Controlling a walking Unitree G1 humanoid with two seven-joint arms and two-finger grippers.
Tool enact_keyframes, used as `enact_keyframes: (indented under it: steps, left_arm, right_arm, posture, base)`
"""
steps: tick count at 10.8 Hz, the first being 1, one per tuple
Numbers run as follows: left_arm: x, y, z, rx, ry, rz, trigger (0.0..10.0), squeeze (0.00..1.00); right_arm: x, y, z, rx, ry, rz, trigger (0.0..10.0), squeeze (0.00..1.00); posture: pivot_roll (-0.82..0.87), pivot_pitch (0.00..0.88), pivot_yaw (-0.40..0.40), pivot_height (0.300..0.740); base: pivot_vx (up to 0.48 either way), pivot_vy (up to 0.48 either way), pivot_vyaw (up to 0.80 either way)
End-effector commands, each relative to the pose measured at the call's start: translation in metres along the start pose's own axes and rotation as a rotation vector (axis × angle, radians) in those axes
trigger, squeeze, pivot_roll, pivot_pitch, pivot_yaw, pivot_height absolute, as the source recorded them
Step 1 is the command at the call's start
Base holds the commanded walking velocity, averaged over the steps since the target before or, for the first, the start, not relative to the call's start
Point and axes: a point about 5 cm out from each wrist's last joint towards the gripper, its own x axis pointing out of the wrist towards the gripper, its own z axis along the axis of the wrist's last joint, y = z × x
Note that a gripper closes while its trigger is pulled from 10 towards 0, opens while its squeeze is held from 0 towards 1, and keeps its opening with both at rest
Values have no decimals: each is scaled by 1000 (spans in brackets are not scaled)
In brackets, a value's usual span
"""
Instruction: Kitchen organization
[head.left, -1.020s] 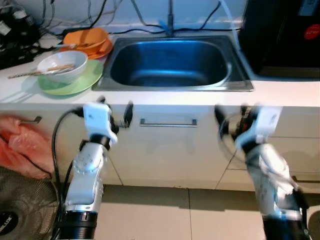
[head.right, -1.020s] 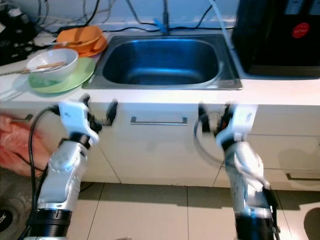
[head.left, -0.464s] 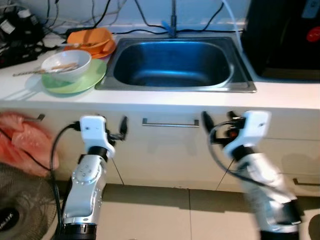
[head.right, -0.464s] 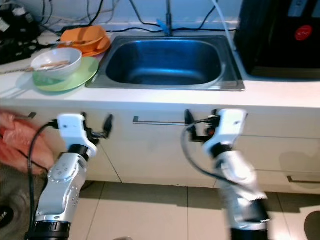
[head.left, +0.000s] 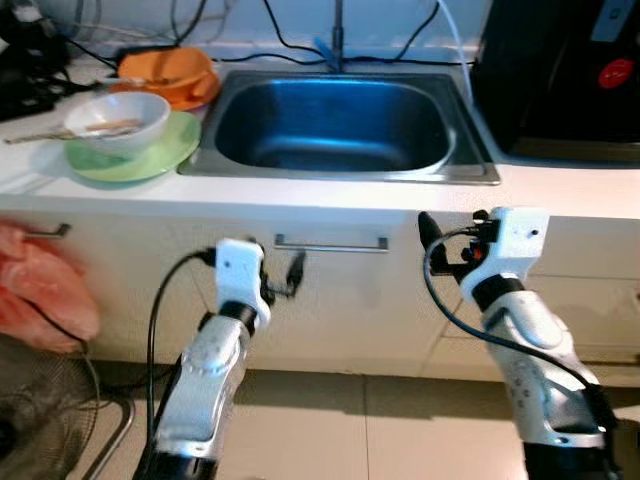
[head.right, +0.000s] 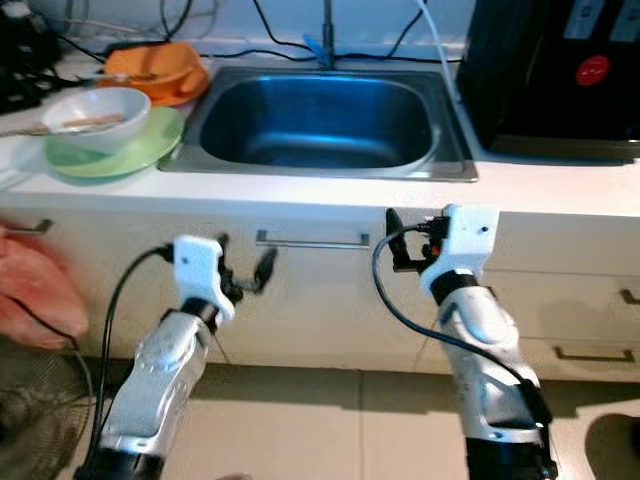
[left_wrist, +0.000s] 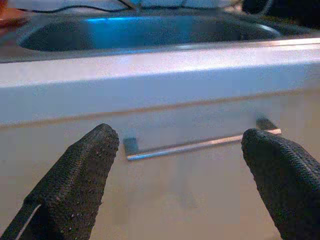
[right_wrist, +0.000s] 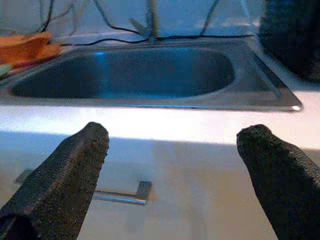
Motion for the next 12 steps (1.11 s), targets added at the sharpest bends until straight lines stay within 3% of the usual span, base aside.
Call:
enact_keyframes:
  steps: [1,2,4,5,9,12]
  left_arm:
    - [1,3,0,22,7,-11,10000,0]
    - [3,10,8,73,-16,2,10000,0]
    - [-1,35,18,144,-41,76,10000,0]
    - [-8,43,12,97,-16,107,10000,0]
    - [-15,34,9,120,-15,82,10000,0]
    - [1,38,21,105,-70,122,10000,0]
  right_arm:
    - [0,0,3,-57,-13,20,10000,0]
    - [3,-11,1,-91,19,18,10000,0]
    - [21,-8,7,-182,-10,42,10000,0]
    - [26,1,10,-193,-39,88,10000,0]
    - [19,0,5,-213,-77,68,10000,0]
    - [19,-15,8,-205,-102,-32,10000,0]
  posture:
    - [37,17,22,740]
    - [79,0,17,740]
    - [124,0,5,740]
    - [138,0,-26,740]
    - [186,0,-66,740]
    - [165,0,-67,740]
  base:
    - [0,0,0]
    - [0,0,0]
    - [0,0,0]
    - [0,0,0]
    - [0,0,0]
    - [0,0,0]
